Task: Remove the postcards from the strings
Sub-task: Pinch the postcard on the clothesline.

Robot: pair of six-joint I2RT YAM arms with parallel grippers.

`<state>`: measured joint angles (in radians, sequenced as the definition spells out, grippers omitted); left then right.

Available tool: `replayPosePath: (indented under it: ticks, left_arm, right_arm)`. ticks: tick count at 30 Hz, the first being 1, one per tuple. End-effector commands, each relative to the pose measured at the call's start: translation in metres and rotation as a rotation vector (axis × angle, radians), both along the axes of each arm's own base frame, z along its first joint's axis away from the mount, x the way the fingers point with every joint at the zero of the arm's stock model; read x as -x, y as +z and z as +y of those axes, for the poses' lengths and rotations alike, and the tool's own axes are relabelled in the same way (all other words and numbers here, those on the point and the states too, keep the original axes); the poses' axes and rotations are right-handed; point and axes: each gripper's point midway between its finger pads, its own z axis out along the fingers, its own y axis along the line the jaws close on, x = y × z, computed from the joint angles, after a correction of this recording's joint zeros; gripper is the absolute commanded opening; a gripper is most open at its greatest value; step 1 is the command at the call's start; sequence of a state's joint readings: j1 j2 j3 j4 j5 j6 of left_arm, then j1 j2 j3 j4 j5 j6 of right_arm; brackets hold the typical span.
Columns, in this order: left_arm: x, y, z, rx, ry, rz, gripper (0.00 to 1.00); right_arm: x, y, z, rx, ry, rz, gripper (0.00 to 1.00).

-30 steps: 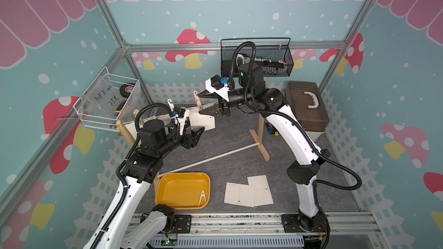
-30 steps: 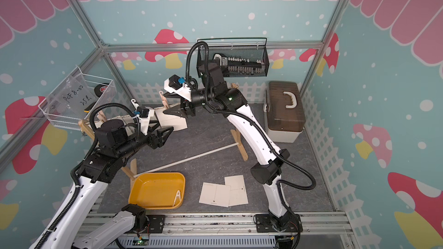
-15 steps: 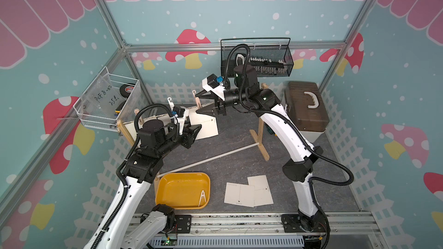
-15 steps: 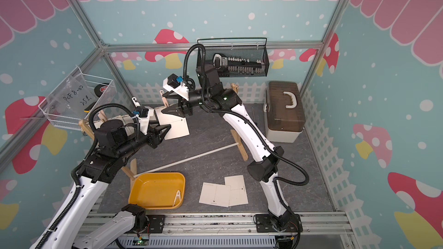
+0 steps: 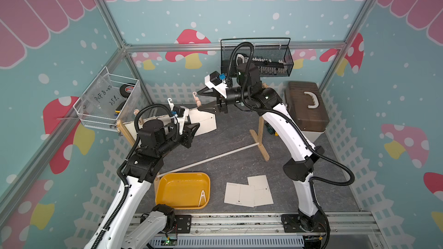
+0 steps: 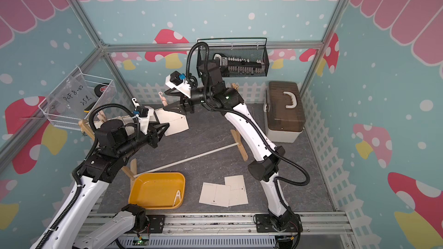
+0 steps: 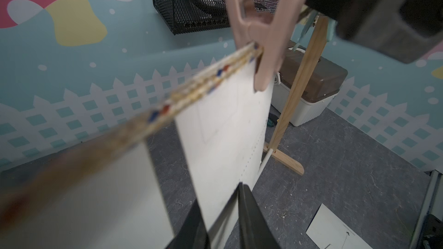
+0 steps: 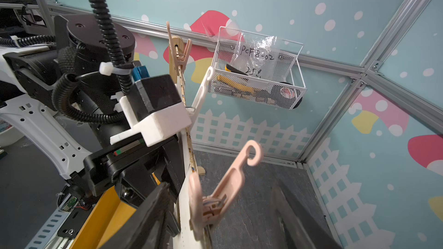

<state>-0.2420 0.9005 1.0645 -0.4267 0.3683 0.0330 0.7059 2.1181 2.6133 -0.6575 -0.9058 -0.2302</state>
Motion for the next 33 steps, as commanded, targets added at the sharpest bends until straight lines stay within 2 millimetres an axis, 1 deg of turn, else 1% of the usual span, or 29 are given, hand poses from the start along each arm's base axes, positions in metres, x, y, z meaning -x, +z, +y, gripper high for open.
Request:
replayPosePath:
  ticks: [1, 8, 11, 16, 19, 20, 21, 25, 33]
  left_arm:
    - [-0.001, 0.000, -0.002, 0.006, -0.018, -0.013, 0.20]
    - [0.000, 0.001, -0.002, 0.009, -0.021, -0.014, 0.13]
    - [0.001, 0.001, -0.001, 0.009, -0.020, -0.014, 0.12]
    - [0.002, 0.001, -0.001, 0.007, -0.020, -0.018, 0.07]
    - [0.002, 0.001, -0.001, 0.006, -0.021, -0.019, 0.05]
    - [0.003, 0.001, -0.001, 0.006, -0.022, -0.021, 0.05]
    - [0.003, 0.001, -0.001, 0.005, -0.023, -0.019, 0.04]
    - [0.003, 0.001, 0.000, 0.005, -0.019, -0.019, 0.00]
    - [0.003, 0.005, -0.001, -0.003, -0.029, -0.021, 0.00]
  right_arm:
    - [0.013, 0.025, -0.012, -0.037, 0.006, -0.053, 0.66]
    - [0.007, 0.017, -0.010, -0.031, 0.013, -0.030, 0.66]
    - [0.004, 0.016, -0.009, -0.029, 0.006, -0.018, 0.66]
    - [0.005, 0.022, -0.014, -0.037, 0.000, -0.015, 0.65]
    - [0.004, 0.023, -0.014, -0.040, -0.001, -0.016, 0.66]
    - [0.003, 0.021, -0.013, -0.040, -0.003, -0.009, 0.66]
    - [0.007, 0.020, -0.011, -0.046, 0.034, 0.005, 0.66]
    - [0.008, 0.014, -0.004, -0.055, 0.087, 0.046, 0.65]
    - [0.017, 0.003, 0.011, -0.049, 0.135, 0.055, 0.65]
